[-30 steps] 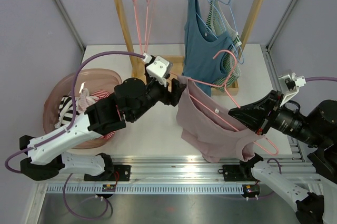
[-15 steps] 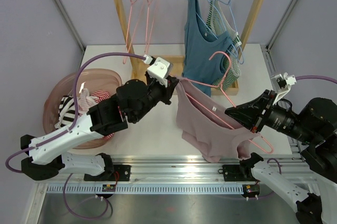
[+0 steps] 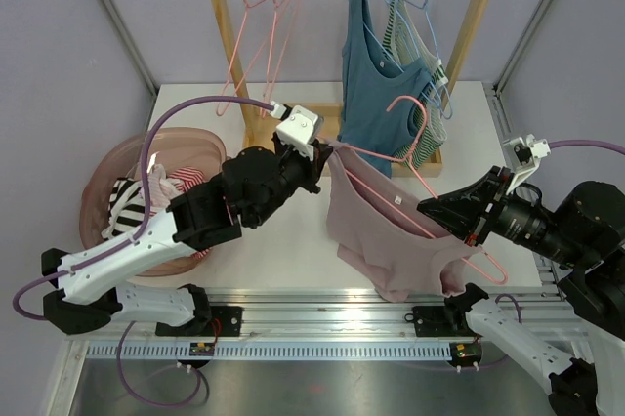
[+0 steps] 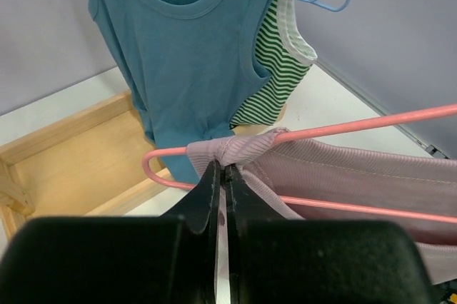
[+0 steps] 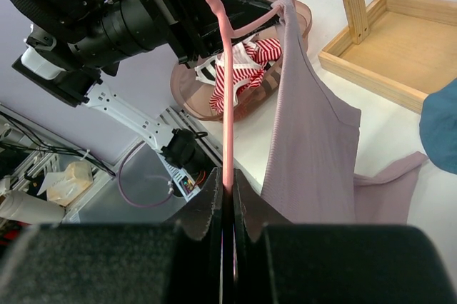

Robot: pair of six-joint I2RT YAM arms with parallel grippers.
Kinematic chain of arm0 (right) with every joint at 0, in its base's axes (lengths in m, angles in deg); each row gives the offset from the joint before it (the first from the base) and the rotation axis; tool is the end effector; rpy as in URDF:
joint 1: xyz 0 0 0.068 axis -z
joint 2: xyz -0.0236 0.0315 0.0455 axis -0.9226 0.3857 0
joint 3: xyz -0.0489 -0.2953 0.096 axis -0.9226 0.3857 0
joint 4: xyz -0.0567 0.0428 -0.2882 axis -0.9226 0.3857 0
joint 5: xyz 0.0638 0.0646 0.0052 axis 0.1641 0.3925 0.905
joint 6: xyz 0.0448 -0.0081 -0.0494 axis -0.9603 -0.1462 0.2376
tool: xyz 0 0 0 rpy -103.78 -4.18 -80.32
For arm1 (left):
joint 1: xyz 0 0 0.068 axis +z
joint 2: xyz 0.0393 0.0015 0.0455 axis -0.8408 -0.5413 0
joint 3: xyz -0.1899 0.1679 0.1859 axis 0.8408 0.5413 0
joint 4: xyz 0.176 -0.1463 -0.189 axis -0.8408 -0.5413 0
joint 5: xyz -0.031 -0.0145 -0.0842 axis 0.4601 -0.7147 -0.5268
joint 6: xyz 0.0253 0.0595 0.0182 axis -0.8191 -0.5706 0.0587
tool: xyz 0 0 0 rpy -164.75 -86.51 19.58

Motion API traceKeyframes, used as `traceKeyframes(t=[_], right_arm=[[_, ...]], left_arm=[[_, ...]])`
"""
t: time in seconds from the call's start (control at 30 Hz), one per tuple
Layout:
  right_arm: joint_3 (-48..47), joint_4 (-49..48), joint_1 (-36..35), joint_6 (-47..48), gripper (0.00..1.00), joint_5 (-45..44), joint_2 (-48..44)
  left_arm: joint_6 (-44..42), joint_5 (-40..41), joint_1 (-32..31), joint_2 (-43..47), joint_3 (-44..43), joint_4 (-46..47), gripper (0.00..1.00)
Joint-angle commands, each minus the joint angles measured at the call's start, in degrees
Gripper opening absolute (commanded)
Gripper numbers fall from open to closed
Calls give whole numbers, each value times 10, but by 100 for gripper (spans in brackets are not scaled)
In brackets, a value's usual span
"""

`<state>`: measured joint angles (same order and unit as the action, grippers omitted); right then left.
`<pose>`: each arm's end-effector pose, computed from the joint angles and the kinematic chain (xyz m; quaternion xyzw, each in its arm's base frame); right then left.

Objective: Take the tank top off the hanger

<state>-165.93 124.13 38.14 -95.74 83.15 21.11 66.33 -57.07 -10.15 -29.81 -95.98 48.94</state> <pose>0.0368 0.0485 0.5442 -0.1988 0.7038 0.4435 0.5181 0.1324 -0.2502 0.5053 0.2184 0.7094 -0.2415 0.6251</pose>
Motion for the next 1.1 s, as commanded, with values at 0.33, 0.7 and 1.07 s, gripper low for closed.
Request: traceKeyframes(t=[0.33, 0.7, 1.07], right_arm=[[18, -2, 2, 60, 0, 13, -32], [133, -139, 2, 61, 0, 55, -117], [373, -761, 2, -124, 0, 48, -87]], left_arm=[[81, 158, 69, 80, 99, 56, 0], [145, 75, 117, 108, 117, 15, 0], [106, -342, 56, 206, 264, 156, 0]])
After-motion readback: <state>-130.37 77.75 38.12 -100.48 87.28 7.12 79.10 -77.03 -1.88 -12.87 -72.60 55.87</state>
